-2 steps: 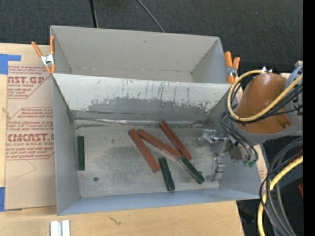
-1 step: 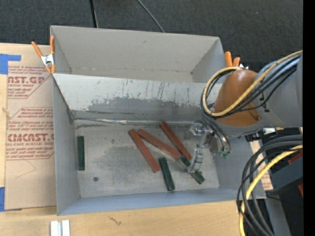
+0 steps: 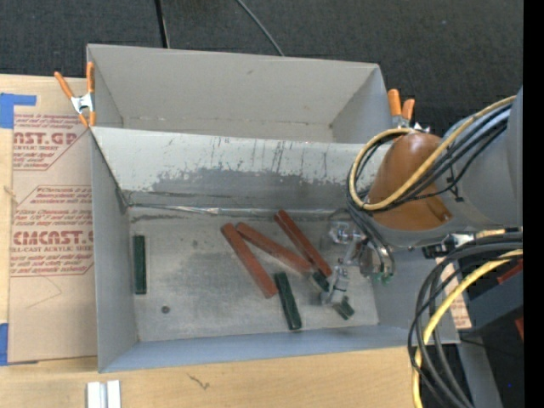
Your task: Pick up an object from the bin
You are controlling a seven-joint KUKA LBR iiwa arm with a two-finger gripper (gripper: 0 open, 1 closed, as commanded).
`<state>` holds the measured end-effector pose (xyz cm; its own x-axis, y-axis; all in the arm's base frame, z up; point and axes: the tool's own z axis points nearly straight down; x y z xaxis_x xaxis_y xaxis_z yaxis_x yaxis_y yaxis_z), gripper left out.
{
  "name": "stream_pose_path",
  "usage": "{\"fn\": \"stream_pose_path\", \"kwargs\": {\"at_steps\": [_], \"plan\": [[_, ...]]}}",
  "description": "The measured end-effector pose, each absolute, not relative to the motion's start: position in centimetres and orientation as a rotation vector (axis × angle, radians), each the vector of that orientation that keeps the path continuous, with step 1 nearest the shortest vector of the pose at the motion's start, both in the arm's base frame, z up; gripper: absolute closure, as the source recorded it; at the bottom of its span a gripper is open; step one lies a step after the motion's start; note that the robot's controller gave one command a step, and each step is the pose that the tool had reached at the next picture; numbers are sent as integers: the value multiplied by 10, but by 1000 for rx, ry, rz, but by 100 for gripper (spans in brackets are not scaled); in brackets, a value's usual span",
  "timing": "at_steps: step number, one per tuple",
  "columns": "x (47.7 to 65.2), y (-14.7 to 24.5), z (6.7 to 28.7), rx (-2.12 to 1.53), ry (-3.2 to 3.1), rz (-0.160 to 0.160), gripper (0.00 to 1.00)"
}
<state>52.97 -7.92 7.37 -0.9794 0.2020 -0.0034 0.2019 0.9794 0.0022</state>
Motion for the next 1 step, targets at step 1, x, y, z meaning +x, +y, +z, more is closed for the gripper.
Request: {"fn": "stream_pose_path", "kwargs": {"at_steps": [1], "plan": [[548, -26, 71, 526, 3094, 1, 100]]}}
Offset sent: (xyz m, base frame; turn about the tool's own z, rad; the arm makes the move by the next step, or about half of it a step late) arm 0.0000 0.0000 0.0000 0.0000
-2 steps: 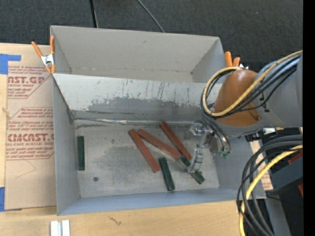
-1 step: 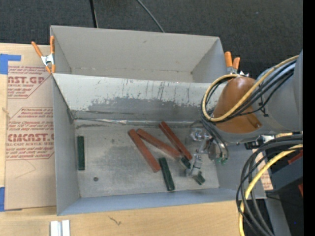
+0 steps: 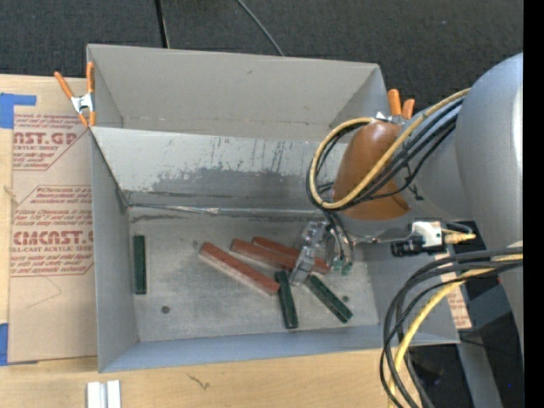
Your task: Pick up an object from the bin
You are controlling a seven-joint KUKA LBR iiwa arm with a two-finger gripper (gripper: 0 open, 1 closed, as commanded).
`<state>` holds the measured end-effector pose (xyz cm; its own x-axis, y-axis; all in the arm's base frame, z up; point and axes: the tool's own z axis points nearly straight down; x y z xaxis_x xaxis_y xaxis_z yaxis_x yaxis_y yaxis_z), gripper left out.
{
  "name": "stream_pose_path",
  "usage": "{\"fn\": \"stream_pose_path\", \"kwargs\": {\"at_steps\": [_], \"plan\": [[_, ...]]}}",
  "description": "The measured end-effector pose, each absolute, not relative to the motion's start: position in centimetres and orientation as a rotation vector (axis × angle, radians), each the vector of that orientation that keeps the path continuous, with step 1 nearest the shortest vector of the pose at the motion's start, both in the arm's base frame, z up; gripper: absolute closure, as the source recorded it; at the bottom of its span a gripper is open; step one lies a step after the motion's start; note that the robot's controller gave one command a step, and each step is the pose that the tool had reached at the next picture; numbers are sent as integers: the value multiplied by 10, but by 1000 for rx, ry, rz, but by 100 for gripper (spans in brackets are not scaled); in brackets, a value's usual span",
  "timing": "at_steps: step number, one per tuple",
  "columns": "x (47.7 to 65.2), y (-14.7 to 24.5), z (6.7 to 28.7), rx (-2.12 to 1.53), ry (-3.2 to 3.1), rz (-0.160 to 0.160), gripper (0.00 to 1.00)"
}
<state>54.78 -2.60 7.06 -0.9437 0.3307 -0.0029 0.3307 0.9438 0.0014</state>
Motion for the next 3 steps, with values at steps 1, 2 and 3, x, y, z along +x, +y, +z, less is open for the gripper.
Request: {"fn": "stream_pose_path", "kwargs": {"at_steps": [1, 2, 3], "plan": [[548, -26, 71, 527, 3094, 1, 100], [545, -26, 76, 526, 3102, -1, 100], [539, -28, 115, 441, 3105, -1, 100]]}}
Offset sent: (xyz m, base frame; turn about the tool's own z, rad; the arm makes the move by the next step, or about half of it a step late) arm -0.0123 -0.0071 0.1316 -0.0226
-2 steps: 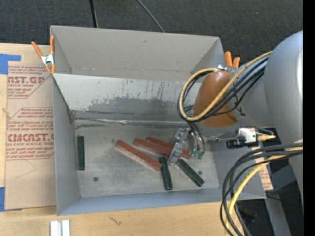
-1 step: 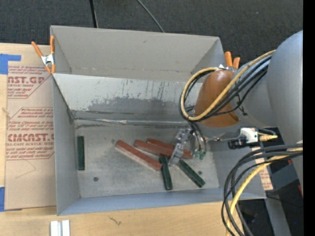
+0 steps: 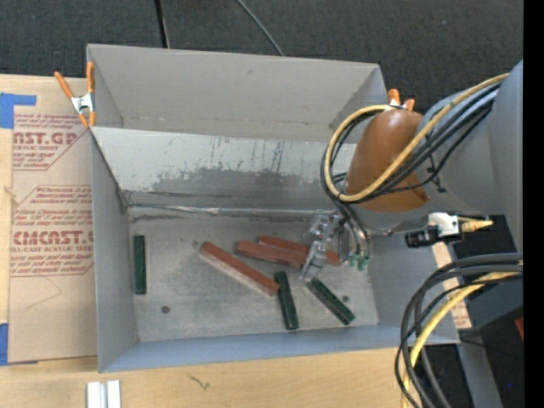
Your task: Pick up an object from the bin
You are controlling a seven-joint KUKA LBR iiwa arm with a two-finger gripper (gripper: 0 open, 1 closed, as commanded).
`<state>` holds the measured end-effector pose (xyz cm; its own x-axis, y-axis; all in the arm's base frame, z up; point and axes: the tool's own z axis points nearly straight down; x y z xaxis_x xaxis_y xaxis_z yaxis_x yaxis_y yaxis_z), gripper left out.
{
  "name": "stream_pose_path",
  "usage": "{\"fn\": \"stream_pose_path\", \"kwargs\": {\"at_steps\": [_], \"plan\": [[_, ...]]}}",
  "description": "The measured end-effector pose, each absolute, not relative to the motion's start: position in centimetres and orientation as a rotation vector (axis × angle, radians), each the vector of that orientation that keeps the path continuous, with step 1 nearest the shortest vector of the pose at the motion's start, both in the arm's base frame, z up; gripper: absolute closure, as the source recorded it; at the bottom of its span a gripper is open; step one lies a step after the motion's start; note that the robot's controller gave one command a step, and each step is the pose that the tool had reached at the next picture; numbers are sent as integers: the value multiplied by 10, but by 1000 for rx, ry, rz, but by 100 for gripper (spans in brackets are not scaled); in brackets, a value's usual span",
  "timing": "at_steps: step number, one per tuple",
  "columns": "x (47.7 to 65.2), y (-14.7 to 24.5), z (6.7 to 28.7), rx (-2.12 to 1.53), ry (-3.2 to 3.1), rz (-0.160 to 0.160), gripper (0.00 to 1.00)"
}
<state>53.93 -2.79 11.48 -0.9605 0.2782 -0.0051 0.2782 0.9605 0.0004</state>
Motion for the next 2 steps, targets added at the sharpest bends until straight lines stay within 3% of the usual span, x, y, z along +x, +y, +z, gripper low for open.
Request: {"fn": "stream_pose_path", "kwargs": {"at_steps": [1, 2], "plan": [[528, -21, 147, 424, 3123, -1, 100], [496, -36, 241, 408, 3114, -1, 100]]}}
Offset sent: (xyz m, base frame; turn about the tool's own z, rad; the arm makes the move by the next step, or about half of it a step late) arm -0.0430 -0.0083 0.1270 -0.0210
